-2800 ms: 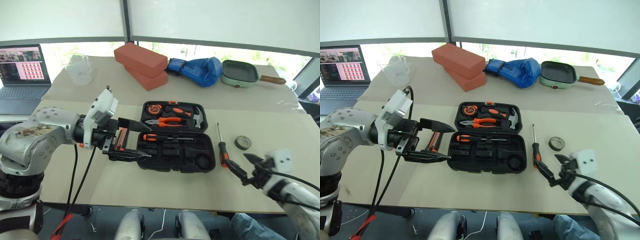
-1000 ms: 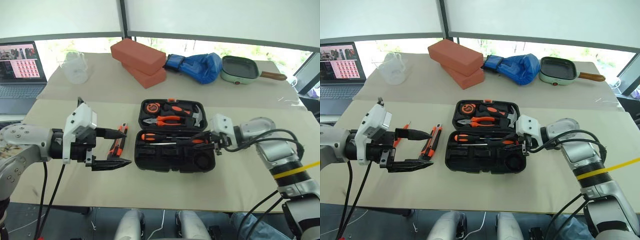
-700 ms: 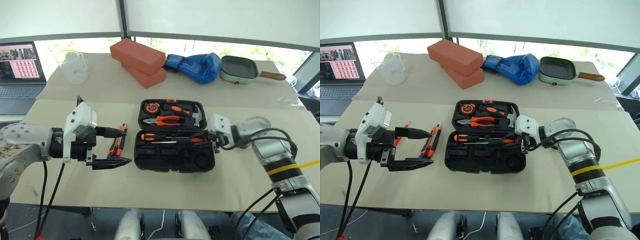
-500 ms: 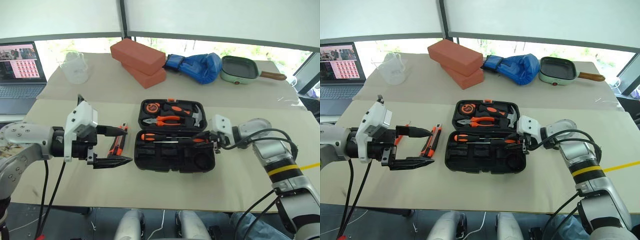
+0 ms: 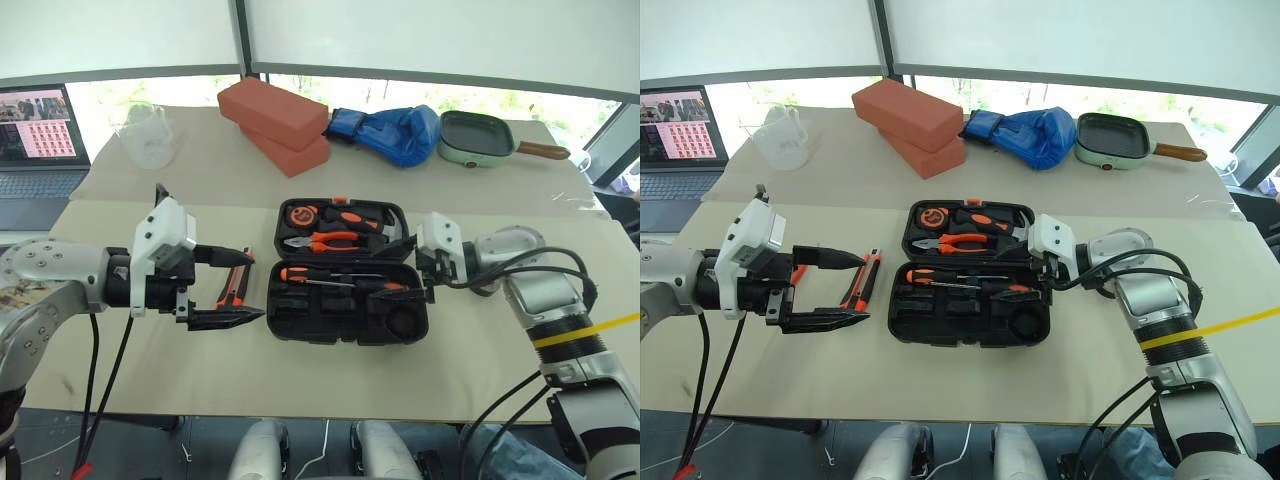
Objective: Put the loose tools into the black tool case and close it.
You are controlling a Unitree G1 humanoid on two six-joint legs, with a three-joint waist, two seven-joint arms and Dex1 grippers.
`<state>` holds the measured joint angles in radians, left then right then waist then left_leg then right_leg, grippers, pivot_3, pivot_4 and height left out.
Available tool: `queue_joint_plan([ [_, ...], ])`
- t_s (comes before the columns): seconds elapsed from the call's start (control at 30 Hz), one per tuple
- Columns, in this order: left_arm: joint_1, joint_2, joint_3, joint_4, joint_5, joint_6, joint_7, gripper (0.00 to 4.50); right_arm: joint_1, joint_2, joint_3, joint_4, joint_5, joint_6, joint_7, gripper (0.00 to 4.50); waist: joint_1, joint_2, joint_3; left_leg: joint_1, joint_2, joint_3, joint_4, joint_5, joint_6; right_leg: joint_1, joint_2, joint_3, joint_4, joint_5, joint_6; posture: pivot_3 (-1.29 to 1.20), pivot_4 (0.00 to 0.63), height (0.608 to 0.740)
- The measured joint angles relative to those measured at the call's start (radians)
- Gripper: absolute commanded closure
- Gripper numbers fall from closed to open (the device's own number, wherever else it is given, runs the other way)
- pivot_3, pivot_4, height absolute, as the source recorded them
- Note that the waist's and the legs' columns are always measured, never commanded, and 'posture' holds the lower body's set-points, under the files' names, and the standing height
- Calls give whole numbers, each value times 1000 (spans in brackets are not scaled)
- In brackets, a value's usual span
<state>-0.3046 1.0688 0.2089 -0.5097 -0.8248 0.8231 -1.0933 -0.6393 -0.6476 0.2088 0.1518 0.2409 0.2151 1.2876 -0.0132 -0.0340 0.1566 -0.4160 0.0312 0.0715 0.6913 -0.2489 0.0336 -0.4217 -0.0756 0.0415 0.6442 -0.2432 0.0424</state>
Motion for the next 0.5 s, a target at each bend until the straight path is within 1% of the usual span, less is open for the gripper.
queue_joint_plan([
  [0.03,0,0,-2,0,1,-3,0,0,7,8,2,-5,-1,3,-6,1871,0,0,0,0,0,0,0,0,0,0,0,0,0,0,0,0,150,738],
  [0.07,0,0,-4,0,1,-7,0,0,15,13,5,-6,-2,3,-11,2127,1,0,0,0,0,0,0,0,0,0,0,0,0,0,0,0,150,738],
  [0.1,0,0,-4,0,2,-10,-1,0,23,18,9,-5,-4,3,-16,2531,2,0,0,0,0,0,0,0,0,0,0,0,0,0,0,0,150,738],
  [0.23,0,0,-11,1,6,-14,-5,0,29,47,14,11,-15,4,-34,3828,1,0,0,0,0,0,0,0,0,0,0,0,0,0,0,0,150,738],
  [0.27,0,0,-15,2,11,-15,-7,0,28,54,14,22,-22,4,-40,4218,1,0,0,0,0,0,0,0,0,0,0,0,0,0,0,0,150,738],
  [0.3,0,0,-17,3,14,-15,-8,0,28,61,14,37,-24,4,-49,4397,1,0,0,0,0,0,0,0,0,0,0,0,0,0,0,0,150,738],
  [0.5,-3,0,-30,3,25,-15,-12,0,23,95,20,106,-62,-8,-74,4397,1,0,0,0,0,0,0,0,0,0,0,0,0,0,0,0,150,738],
])
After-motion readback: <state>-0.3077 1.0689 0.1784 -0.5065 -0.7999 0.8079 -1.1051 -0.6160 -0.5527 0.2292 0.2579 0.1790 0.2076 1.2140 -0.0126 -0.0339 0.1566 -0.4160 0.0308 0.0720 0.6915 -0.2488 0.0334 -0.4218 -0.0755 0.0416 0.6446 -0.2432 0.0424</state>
